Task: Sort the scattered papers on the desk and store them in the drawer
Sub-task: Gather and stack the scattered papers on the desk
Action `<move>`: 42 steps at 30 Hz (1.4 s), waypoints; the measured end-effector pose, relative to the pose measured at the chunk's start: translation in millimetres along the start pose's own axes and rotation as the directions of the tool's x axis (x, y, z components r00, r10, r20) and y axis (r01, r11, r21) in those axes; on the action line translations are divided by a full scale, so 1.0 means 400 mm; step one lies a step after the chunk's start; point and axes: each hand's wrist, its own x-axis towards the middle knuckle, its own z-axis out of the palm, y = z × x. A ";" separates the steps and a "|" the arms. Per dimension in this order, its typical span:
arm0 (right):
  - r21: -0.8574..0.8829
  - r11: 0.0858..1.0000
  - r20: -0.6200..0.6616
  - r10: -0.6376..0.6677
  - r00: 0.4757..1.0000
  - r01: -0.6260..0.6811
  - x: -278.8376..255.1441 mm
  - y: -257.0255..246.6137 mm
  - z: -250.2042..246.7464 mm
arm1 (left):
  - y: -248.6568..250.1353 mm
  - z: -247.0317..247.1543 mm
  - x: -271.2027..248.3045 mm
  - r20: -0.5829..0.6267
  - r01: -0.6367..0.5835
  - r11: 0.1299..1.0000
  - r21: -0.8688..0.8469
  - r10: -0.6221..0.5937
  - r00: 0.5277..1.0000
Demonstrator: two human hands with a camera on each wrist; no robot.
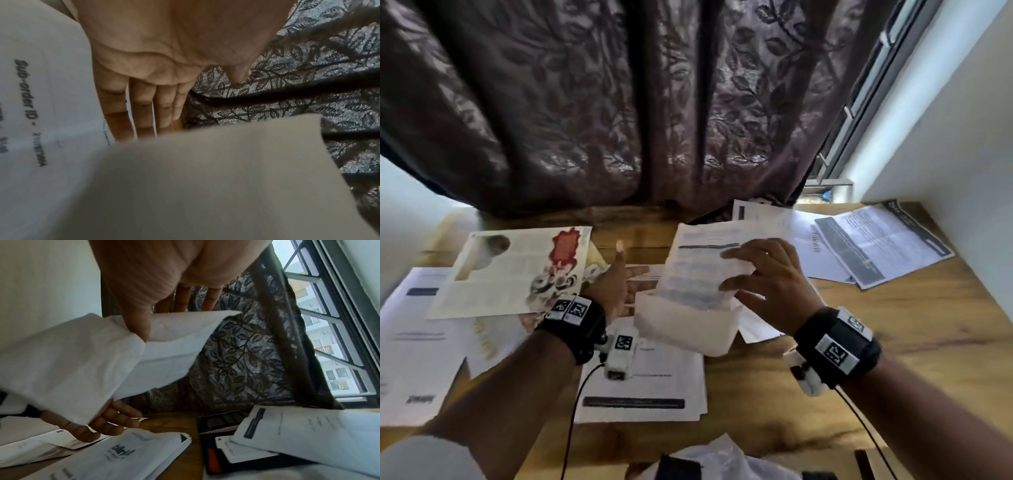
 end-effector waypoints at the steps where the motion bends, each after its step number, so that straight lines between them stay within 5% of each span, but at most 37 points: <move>1: 0.003 1.000 0.016 0.026 1.000 -0.026 0.002 -0.014 0.007 | -0.003 -0.002 -0.009 0.025 -0.003 1.000 0.007 0.002 1.000; 7: 0.128 0.926 0.069 0.350 0.934 -0.356 -0.025 -0.093 0.120 | -0.076 -0.065 -0.041 0.260 -0.317 0.932 0.179 0.265 0.928; 9: 0.336 0.723 0.164 0.585 0.794 -0.603 -0.034 -0.134 0.159 | -0.106 -0.097 -0.042 0.242 -0.350 0.923 0.163 0.307 0.921; 12: 0.531 0.190 0.443 0.769 0.462 -0.826 -0.037 -0.187 0.203 | -0.135 -0.123 -0.037 0.160 -0.348 0.922 0.170 0.322 0.933; 15: 0.492 0.064 0.524 0.775 0.354 -0.868 -0.043 -0.215 0.246 | -0.135 -0.166 -0.038 0.090 -0.356 0.864 0.356 0.347 0.933; 22: 0.334 0.224 0.437 0.824 0.361 -0.916 -0.046 -0.249 0.309 | -0.162 -0.250 -0.009 0.105 -0.340 0.802 0.492 0.332 0.937; 27: 0.225 0.253 0.410 0.851 0.327 -0.941 -0.027 -0.255 0.320 | -0.193 -0.272 -0.002 0.210 -0.440 0.610 0.658 0.413 0.886; 31: 0.134 0.318 0.415 0.842 0.344 -0.939 -0.013 -0.243 0.332 | -0.202 -0.281 -0.008 0.246 -0.410 0.409 0.815 0.396 0.885; 34: 0.093 0.350 0.415 0.837 0.355 -0.932 -0.005 -0.236 0.337 | -0.199 -0.285 -0.024 0.322 -0.397 0.234 0.887 0.303 0.897; 38: 0.064 0.417 0.374 0.832 0.409 -0.907 0.004 -0.226 0.349 | -0.186 -0.293 -0.042 0.385 -0.397 0.111 0.911 0.114 0.916; 42: -0.034 0.445 0.371 0.837 0.402 -0.895 0.022 -0.230 0.349 | -0.185 -0.294 -0.056 0.416 -0.418 0.024 0.908 0.042 0.908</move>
